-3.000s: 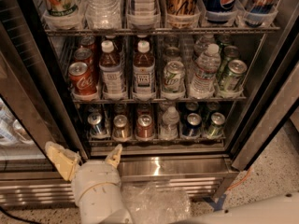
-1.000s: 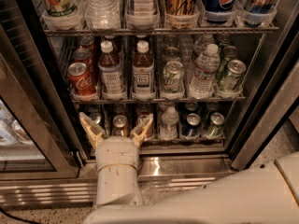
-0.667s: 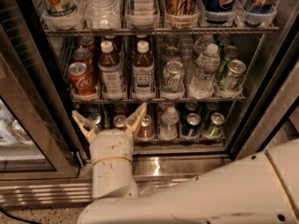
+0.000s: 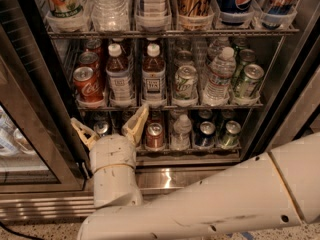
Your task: Pick blue plastic bottle from middle shelf of fridge
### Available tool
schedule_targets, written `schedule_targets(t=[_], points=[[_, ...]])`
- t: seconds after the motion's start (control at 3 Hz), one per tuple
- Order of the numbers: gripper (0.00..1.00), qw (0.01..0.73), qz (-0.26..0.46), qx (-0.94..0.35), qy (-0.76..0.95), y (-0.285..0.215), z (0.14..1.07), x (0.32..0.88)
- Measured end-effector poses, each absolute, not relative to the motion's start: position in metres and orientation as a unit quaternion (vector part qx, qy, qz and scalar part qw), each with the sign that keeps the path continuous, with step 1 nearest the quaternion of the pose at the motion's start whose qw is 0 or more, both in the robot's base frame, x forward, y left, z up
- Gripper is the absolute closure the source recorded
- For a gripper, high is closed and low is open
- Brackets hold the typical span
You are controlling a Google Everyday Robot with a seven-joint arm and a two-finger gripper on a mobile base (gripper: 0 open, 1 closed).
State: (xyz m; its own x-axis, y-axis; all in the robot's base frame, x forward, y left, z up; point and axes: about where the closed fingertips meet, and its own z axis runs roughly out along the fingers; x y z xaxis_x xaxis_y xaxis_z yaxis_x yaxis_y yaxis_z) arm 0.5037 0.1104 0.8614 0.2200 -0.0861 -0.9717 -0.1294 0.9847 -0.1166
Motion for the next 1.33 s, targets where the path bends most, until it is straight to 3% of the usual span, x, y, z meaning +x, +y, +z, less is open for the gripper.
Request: schedule_targets(t=[0.67,1.33], points=[[0.14,0.780,0.035,-0.084,0.620,0.131,0.854,0.526],[0.16,0.781,0.020,-0.080,0.619,0.126,0.853,0.562]])
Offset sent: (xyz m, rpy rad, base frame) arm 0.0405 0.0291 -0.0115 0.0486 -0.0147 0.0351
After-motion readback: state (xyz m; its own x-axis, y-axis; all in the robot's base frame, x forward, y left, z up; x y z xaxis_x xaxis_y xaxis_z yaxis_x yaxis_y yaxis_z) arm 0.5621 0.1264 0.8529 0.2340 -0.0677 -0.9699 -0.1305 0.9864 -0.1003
